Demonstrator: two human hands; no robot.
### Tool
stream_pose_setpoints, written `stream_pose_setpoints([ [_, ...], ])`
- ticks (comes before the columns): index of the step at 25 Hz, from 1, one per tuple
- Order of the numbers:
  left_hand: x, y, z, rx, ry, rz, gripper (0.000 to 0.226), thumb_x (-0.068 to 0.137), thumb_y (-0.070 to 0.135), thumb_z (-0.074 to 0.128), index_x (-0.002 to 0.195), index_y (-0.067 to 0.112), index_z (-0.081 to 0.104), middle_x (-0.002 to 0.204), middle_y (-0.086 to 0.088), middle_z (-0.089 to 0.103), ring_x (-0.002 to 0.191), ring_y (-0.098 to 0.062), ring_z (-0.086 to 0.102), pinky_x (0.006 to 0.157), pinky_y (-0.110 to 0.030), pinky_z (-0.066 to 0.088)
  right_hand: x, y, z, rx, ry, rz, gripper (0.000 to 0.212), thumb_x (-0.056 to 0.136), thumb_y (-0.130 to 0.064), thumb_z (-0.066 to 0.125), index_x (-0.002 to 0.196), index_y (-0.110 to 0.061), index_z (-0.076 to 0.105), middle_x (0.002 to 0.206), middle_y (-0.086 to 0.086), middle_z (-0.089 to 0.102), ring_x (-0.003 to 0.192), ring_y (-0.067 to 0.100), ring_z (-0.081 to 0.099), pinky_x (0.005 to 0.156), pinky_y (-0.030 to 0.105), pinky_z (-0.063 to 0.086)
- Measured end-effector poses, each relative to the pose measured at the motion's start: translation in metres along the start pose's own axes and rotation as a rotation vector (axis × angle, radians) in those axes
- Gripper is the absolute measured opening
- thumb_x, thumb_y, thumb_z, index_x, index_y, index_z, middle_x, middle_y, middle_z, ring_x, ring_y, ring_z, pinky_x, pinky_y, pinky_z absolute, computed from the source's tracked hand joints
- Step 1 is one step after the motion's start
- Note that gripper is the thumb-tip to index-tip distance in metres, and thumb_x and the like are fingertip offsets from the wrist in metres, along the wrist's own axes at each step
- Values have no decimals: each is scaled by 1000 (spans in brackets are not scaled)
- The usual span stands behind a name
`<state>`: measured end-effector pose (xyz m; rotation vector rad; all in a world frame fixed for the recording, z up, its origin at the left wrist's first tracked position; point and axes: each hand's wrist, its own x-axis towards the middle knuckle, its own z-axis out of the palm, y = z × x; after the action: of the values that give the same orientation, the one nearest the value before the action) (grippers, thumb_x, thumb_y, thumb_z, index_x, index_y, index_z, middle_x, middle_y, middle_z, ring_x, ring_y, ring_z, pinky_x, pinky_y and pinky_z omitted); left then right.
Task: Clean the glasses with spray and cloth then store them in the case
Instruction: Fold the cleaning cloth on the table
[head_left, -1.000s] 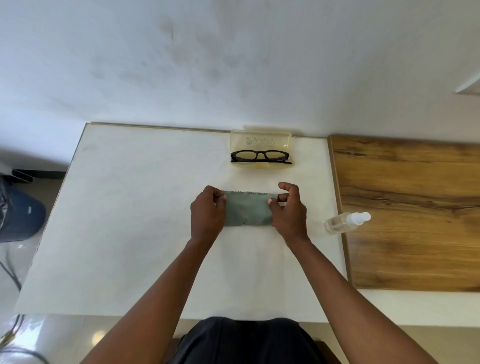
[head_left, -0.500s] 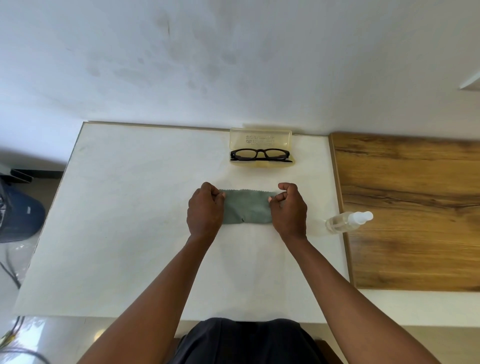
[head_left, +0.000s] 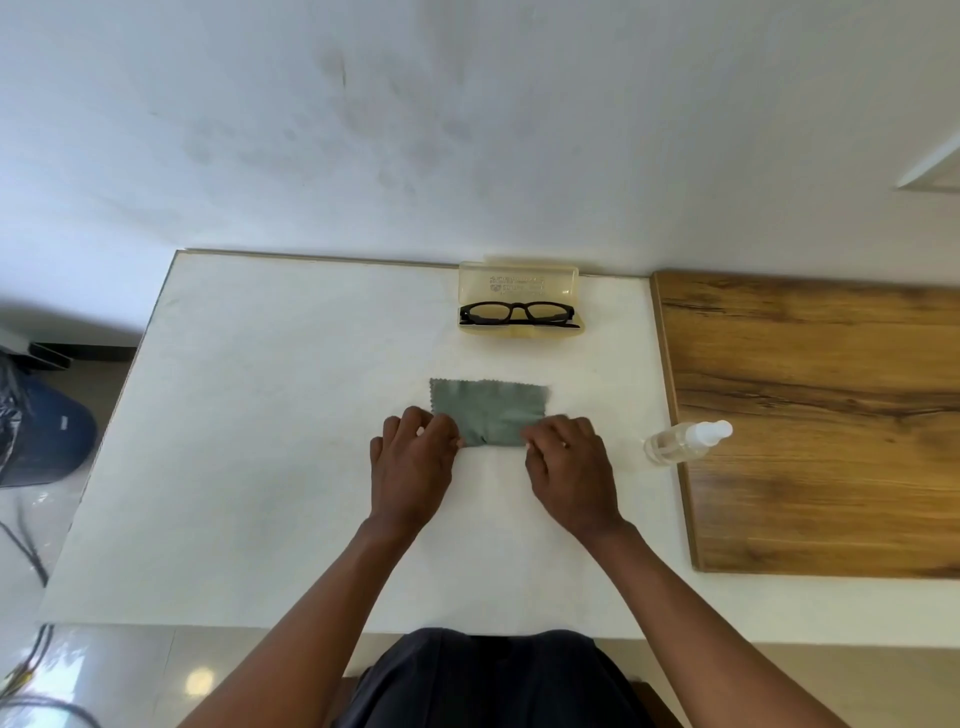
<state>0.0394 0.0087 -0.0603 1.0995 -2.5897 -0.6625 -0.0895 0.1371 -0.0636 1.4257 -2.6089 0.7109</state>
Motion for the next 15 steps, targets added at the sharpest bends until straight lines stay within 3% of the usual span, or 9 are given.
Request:
stream_pose_setpoints([
  [5,-7,-8,-4,8,-14,-39,8,81,16,68,85,13,62,86,-5,55,82,-30,50,69,-33,29,-18,4,-2,-165,-44,-80,32,73,-13,44,89,-18,71,85,-2,66,73,23,56,56,29,40],
  [10,-14,-17,-9,190,58,258,28,72,9,75,91,23,59,92,5,65,88,-22,47,70,-34,28,-14,6,-9,-184,-7,-167,19,70,-9,58,84,-18,67,84,-4,66,81,18,50,64,29,28],
  [12,-12,-19,-11,292,77,363,29,71,3,67,89,25,59,88,10,66,90,-20,53,73,-35,25,-12,6,-8,-217,-7,-198,23,64,-3,65,80,-20,65,74,-6,63,77,19,53,64,29,27],
  [15,-11,-17,-14,344,66,481,38,73,-9,34,83,22,54,72,4,59,71,-22,59,69,-33,24,-9,4,-8,-278,-25,-257,26,60,4,63,71,-20,58,63,-4,53,69,21,49,62,30,26],
])
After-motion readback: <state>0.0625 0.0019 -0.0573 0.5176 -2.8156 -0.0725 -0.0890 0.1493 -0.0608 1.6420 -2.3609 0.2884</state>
